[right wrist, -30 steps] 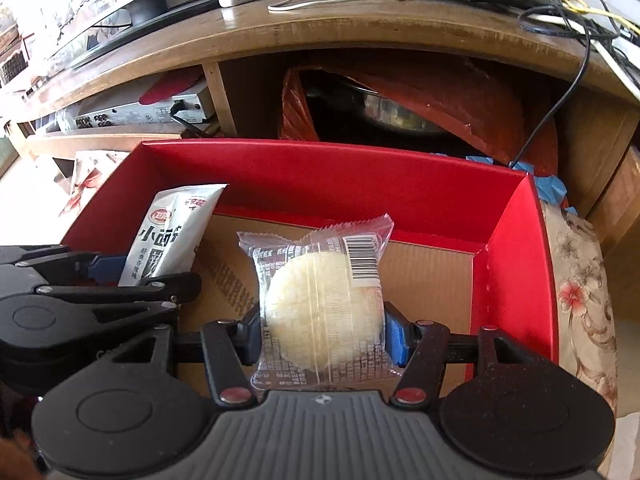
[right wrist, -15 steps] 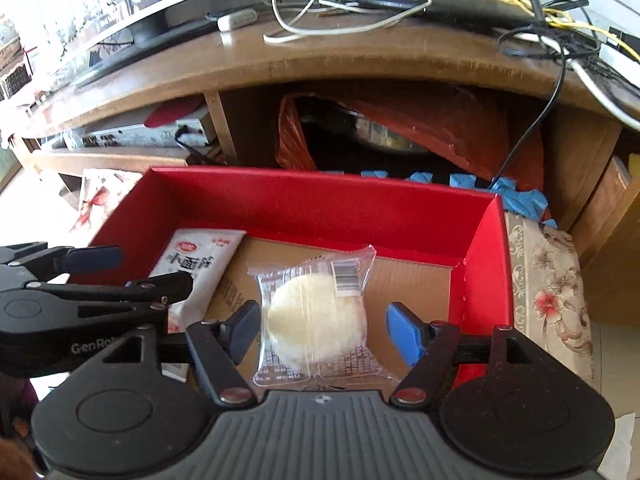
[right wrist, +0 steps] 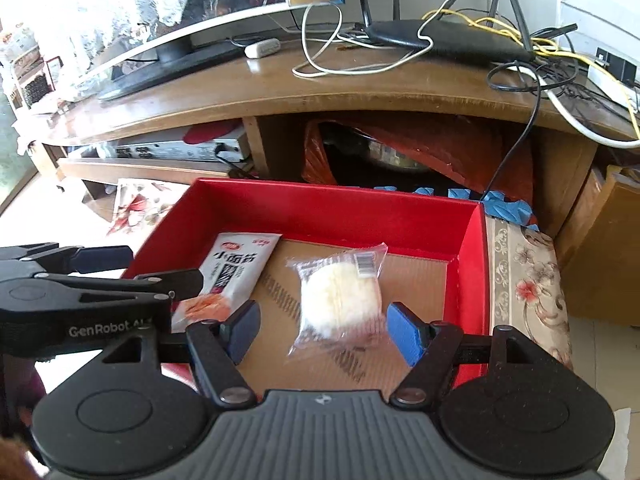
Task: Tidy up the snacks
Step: 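Withdraw both grippers from the red box back over the snacks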
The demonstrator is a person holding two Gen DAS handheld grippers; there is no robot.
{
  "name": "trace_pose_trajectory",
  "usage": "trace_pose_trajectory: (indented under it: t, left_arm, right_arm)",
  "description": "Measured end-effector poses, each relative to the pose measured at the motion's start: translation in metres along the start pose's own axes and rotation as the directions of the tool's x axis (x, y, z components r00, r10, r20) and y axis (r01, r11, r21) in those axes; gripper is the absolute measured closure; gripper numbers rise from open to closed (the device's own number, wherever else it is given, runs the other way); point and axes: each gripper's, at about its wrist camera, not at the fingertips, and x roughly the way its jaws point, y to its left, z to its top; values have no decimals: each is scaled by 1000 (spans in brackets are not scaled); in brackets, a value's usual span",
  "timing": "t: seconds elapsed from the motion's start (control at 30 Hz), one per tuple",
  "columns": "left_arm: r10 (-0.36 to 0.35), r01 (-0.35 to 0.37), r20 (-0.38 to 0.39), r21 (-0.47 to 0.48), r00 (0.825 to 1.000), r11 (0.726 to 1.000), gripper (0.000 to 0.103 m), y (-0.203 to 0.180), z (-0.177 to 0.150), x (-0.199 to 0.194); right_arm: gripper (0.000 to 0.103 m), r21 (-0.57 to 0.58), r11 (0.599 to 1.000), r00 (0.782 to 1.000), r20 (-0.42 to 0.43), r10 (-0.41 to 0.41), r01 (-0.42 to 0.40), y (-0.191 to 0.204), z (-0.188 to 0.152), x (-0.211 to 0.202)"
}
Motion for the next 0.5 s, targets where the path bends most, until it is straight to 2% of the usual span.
trace_pose_trajectory:
  t: [0.3,0.5]
  left_arm:
    - [-47,47,-21,-15,999,999,22,-1,-26,-29]
    - [-99,102,-61,38,993,994,22,-25,-45,-36]
  right_arm:
    - [38,9,1000,1000,-18,-4,4,2,-35,-41]
    - [38,52,996,996,-57,-74,77,-20,-60,-61]
